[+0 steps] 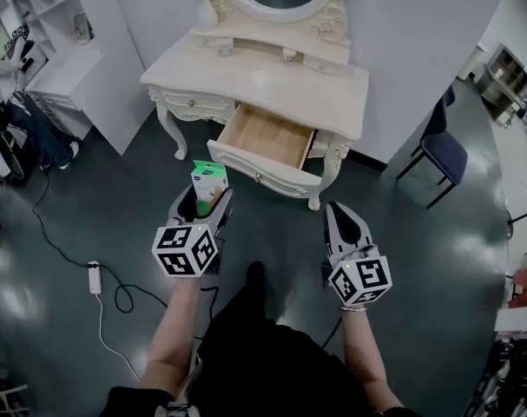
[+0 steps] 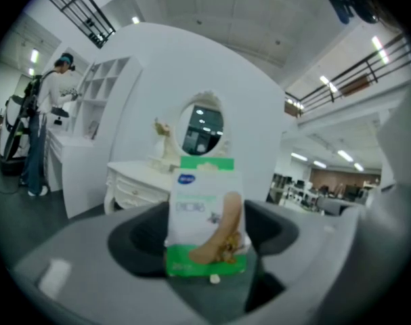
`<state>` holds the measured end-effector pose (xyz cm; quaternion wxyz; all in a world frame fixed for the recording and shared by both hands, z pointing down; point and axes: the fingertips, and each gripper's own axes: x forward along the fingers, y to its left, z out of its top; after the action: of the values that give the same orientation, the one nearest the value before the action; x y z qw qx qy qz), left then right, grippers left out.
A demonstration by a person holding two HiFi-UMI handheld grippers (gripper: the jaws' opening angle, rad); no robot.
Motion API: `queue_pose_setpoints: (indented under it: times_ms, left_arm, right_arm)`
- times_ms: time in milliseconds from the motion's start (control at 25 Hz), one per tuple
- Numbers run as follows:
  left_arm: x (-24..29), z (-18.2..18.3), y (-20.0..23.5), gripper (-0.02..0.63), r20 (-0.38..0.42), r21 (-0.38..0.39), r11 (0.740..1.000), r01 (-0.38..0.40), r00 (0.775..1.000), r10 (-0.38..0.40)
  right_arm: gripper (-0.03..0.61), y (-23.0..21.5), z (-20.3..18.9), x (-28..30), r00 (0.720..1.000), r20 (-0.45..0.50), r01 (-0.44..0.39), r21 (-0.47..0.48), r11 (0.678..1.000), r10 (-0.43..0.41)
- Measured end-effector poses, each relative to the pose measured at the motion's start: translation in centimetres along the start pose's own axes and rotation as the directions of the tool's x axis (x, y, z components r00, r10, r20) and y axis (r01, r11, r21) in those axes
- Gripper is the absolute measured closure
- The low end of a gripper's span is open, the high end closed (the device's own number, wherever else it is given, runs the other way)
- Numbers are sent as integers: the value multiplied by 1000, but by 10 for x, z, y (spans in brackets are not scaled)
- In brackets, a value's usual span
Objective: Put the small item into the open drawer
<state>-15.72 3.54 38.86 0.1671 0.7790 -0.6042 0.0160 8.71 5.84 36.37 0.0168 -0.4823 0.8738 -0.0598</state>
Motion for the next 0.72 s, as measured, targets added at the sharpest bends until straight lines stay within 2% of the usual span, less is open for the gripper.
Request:
queue_pose_setpoints:
  times_ms: [360,720]
  left_arm:
    - [79,27,33,267,-17,20,999,36,999,-36]
    - [136,49,57,267,-20,33,997,66,998,-65]
  right_arm:
    - [581,-26,4,79,1000,-15,26,-2,1000,-26]
    - [581,-41,14,134,999,-6,51,-11,999,-51]
